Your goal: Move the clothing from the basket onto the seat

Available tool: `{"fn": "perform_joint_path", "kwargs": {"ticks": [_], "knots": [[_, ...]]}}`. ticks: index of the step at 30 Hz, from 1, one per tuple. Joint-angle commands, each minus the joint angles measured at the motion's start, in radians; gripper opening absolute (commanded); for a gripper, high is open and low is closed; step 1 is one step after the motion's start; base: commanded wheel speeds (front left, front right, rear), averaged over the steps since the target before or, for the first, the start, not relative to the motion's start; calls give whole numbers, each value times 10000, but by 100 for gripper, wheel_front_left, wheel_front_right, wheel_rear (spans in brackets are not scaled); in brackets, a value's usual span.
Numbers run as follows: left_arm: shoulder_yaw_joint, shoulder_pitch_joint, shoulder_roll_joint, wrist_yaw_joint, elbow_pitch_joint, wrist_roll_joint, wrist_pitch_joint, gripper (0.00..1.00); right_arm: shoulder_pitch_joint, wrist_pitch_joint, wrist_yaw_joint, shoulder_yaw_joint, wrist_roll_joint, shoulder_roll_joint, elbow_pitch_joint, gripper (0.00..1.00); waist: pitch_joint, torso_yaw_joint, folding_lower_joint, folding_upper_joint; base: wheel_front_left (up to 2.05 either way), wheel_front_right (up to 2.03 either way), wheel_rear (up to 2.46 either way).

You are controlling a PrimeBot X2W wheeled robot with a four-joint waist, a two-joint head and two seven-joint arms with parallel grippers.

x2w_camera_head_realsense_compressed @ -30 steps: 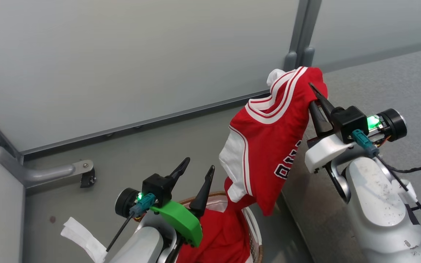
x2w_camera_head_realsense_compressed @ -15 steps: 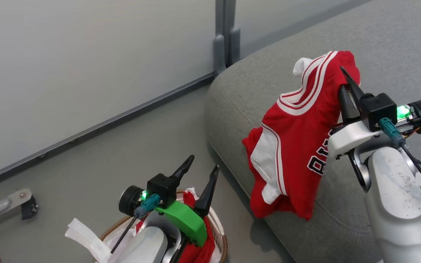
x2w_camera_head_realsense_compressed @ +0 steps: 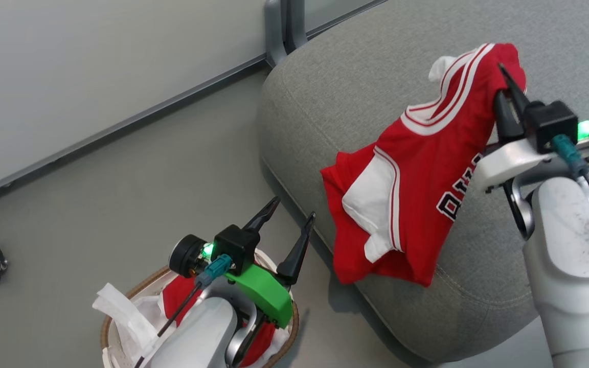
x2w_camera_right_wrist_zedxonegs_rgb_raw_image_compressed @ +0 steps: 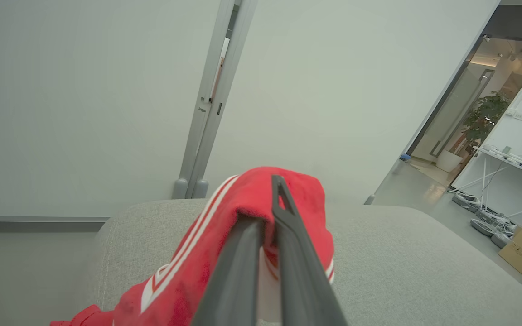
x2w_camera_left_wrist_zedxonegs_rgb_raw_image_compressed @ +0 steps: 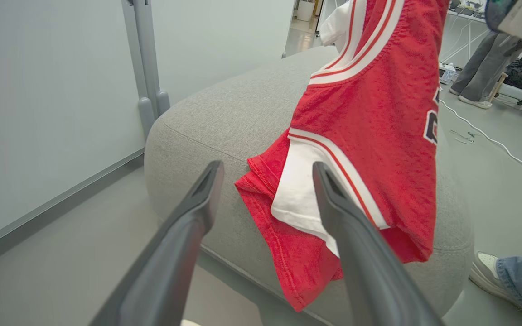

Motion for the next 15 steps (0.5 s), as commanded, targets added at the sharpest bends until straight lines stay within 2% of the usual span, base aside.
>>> {"fn": "perform_joint_path", "kwargs": {"ticks": [1,5,15], "knots": [[18,-193,115,-27,-15,144,-11,100,-439,-21,-13,-181,-82,-128,14,0,618,533,0,-1,0,0,0],[35,-472,249,-28,-85,226,-11,100,-1751,-21,-13,-596,-187,-395,194,0,1219,1026,0,-1,0,0,0],[21,-1226,444,-28,-410,476,-11,100,-5305,73,-13,-1672,-890,-1911,682,0,2689,2224,0,-1,0,0,0]]}}
